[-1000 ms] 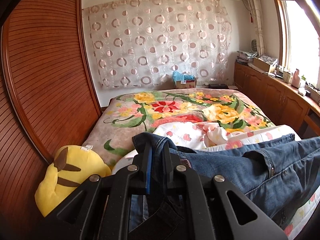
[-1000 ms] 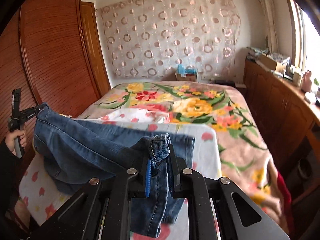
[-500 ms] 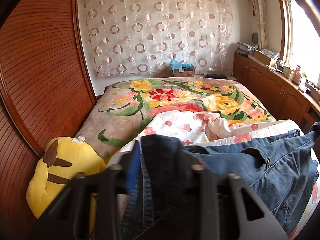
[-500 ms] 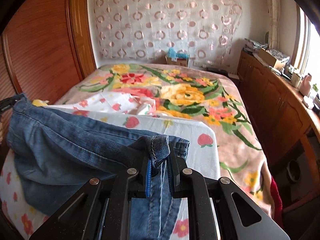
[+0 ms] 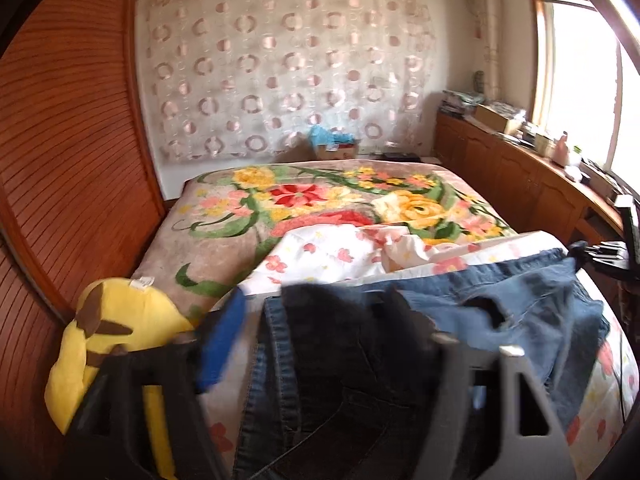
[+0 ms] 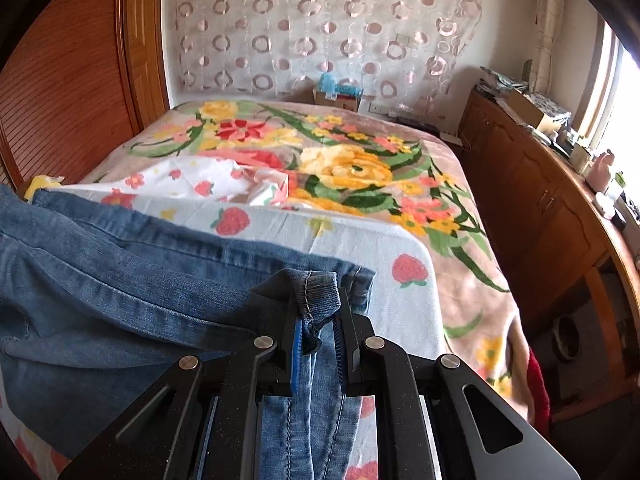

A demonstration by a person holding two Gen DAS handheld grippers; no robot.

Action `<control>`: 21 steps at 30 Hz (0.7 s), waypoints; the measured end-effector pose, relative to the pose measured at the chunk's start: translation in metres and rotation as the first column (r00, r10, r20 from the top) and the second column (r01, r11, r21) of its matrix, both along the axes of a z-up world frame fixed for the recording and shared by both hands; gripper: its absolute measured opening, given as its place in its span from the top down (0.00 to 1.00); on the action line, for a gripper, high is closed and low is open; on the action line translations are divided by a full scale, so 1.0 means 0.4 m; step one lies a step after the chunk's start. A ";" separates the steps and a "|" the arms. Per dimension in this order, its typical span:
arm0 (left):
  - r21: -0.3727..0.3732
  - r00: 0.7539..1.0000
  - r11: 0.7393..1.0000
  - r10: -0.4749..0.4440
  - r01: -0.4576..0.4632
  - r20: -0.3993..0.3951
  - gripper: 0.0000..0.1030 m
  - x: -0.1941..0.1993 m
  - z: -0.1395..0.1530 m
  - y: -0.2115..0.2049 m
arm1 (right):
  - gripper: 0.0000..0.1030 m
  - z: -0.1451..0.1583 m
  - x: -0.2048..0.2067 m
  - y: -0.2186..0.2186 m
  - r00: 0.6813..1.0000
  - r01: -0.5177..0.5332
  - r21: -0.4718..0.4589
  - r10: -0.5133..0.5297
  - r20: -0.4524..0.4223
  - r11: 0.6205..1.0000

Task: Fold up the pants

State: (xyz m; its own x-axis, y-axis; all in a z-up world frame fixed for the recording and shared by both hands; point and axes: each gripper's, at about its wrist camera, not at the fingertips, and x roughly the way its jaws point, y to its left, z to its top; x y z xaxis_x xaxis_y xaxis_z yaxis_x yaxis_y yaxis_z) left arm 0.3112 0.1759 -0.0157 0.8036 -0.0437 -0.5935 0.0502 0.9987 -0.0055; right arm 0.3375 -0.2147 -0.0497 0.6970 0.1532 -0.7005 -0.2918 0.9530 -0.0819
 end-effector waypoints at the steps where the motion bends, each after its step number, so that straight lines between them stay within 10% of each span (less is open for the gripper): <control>1: -0.011 0.999 0.999 -0.032 0.032 -0.014 0.20 0.002 0.000 -0.011 | 0.87 0.002 0.000 -0.002 1.000 -0.001 0.005 0.001 0.000 1.000; 21: 0.068 0.972 0.997 0.055 -0.041 -0.229 0.35 -0.042 -0.178 0.031 | 0.87 -0.016 -0.014 -0.034 1.000 -0.023 0.013 0.023 -0.007 1.000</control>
